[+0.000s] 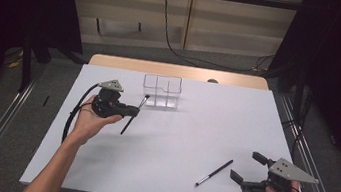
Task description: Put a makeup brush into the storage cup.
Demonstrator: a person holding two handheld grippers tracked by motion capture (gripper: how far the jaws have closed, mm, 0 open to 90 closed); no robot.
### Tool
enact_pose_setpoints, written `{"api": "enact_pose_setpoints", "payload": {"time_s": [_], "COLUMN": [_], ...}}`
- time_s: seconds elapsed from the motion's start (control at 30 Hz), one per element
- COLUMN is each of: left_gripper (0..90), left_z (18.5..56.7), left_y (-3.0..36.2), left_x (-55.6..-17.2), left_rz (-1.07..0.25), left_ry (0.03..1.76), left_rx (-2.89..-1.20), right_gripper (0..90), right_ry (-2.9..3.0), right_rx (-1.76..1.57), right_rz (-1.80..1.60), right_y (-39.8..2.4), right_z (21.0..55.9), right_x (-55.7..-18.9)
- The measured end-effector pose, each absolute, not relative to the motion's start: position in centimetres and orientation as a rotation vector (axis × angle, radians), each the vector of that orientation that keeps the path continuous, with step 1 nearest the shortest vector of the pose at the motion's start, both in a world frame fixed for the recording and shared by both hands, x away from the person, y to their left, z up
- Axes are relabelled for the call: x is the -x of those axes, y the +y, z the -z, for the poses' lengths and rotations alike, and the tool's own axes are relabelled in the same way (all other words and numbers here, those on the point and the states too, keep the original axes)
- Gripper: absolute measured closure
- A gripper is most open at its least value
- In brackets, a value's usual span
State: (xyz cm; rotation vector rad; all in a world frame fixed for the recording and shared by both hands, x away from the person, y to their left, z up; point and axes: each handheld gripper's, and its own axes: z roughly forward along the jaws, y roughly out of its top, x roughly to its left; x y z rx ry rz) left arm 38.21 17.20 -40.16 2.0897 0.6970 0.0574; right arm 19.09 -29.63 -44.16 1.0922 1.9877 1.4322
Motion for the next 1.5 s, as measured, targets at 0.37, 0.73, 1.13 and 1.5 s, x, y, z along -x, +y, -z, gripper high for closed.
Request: {"api": "enact_pose_setpoints", "payload": {"time_s": [0.37, 0.73, 1.13, 1.5], "left_gripper": [84.5, 84.5, 84.5, 84.5], "left_z": [39.9, 39.8, 39.6, 38.8], "left_y": [17.1, 16.6, 16.5, 17.0], "left_x": [-37.5, -36.6, -36.3, -36.1], "left_rz": [-0.107, -0.213, -0.246, -0.295], "left_ry": [0.686, 0.634, 0.627, 0.63], "left_rx": [-1.992, -1.901, -1.804, -1.763], "right_gripper": [0.0, 0.0, 0.0, 0.0], "right_ry": [1.987, 1.992, 1.989, 1.989], "right_rx": [-1.093, -1.085, -1.085, -1.088], "right_rz": [-1.428, -1.427, -1.433, -1.43], "right_y": [-29.6, -29.5, -29.6, -29.5], "right_z": [44.1, 44.1, 44.1, 44.1], "right_x": [-19.1, -19.1, -19.1, -19.1]}}
